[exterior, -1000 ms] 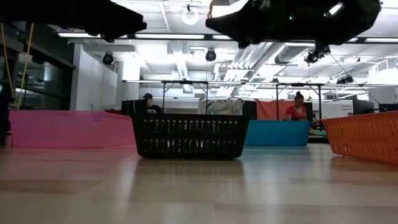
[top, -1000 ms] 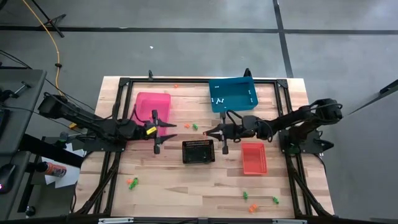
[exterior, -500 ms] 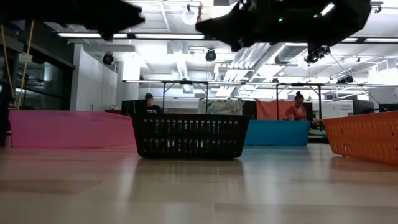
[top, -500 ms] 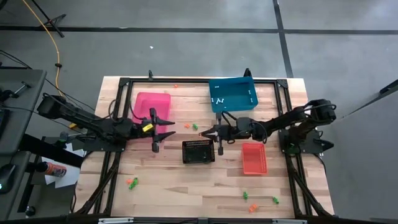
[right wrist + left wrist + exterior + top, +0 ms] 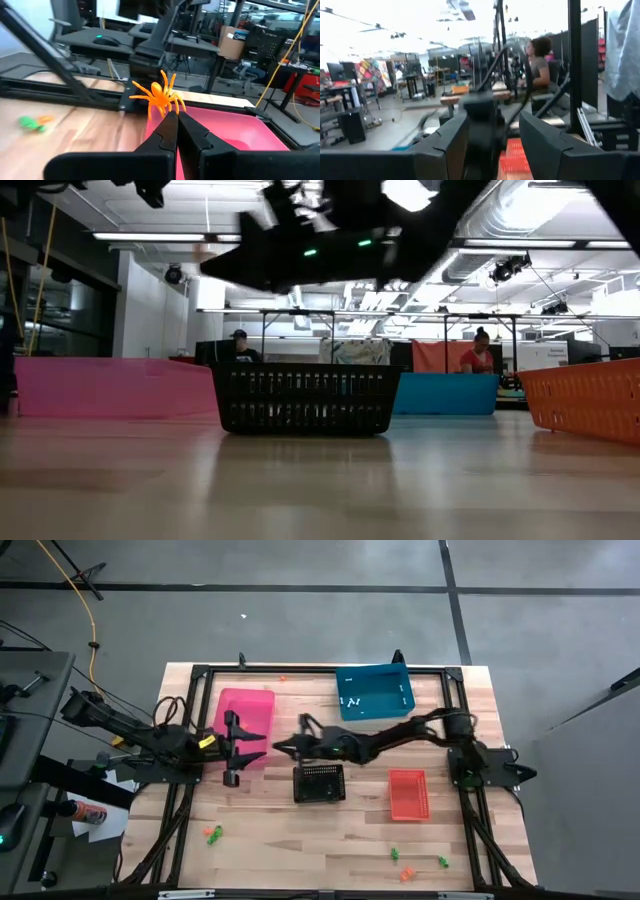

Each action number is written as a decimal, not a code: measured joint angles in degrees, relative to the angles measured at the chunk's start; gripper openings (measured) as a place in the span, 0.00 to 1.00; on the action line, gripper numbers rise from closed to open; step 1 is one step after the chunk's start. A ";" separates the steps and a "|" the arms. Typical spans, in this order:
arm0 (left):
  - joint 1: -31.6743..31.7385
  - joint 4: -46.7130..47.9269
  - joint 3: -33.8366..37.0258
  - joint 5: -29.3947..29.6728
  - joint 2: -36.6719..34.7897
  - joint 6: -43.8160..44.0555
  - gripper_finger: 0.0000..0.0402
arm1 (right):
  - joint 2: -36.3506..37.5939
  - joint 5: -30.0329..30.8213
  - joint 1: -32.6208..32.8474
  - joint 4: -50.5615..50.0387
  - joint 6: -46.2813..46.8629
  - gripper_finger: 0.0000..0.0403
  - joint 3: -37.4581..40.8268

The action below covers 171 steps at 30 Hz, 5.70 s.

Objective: Sort Halloween decoration
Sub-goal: Put the orange spider toy into the pink bin

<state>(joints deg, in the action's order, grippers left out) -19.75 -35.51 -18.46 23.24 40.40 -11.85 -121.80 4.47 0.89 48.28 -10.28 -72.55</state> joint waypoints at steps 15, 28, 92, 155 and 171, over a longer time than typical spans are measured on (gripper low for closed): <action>-4.74 4.16 0.00 1.73 -0.68 2.78 0.40 | -17.01 0.04 -4.39 -21.25 5.96 0.00 -27.25; -5.42 2.35 0.00 1.69 -0.99 0.80 0.40 | -17.06 3.01 -4.66 -22.36 7.67 0.38 -27.13; -2.21 60.13 -17.96 -14.53 13.89 45.40 0.40 | 31.15 -1.47 2.56 8.08 2.72 0.62 33.91; -46.05 72.81 -15.52 -19.29 38.58 86.71 0.19 | 31.15 -0.46 1.99 5.07 4.30 0.62 33.87; -44.77 76.30 -15.21 -21.37 32.79 87.13 0.00 | 31.15 1.12 1.99 5.10 4.28 0.62 33.87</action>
<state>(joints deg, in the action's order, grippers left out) -64.52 40.80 -33.67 1.87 73.20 75.28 -90.65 5.59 2.87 53.39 -6.00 -38.68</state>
